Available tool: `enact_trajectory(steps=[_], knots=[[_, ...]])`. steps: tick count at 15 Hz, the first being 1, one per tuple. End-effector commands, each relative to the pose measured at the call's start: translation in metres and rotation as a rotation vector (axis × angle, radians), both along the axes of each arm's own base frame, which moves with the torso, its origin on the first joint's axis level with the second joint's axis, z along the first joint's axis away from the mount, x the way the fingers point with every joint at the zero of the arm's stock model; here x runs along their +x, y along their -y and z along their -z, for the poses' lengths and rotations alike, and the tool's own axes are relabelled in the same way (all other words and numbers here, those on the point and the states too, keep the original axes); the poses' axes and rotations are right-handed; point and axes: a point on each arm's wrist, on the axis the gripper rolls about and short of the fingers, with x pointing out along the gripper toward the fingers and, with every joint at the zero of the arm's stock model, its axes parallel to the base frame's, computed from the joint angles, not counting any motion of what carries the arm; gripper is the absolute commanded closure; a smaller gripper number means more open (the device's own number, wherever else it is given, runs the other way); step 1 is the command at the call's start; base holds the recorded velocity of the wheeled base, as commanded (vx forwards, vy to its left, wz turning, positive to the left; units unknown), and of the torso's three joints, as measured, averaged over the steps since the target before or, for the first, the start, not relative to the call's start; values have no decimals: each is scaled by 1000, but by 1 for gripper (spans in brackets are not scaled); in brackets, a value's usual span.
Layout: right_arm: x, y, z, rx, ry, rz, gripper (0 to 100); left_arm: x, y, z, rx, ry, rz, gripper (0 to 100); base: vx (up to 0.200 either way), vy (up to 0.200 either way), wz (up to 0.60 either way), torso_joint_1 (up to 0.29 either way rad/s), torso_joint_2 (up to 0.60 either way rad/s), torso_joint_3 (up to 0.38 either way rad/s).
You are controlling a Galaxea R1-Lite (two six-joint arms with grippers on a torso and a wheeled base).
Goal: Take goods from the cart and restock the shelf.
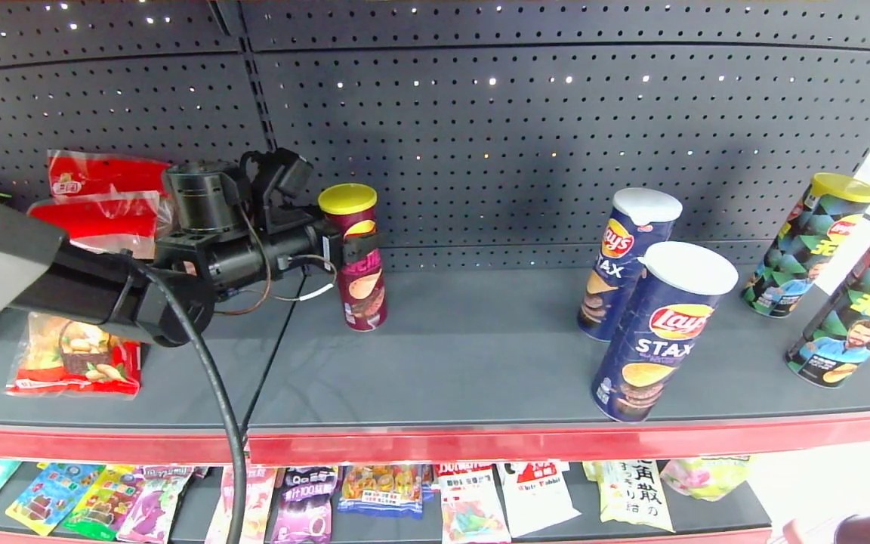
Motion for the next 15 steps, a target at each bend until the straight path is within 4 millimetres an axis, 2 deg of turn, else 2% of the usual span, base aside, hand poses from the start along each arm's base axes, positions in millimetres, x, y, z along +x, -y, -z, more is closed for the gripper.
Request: enact_trajectory(steps=[1,11,12,15], knots=[[0,0,-1,-1,1,-1,100,4,7,2,-3,0,5,0,0,0,0,0,0,0],[-1,0,-3,2,10,-1,100,12,14,3,-7,13,14,0,0,0,0,0,0,0],[-1,0,-3,2,10,-1,100,13,15,5,-6,10,15,100,0,0,0,0,0,0],[-1,0,-3,2,10,-1,100,12,16,7,-2,4,17,100,0,0,0,0,0,0]])
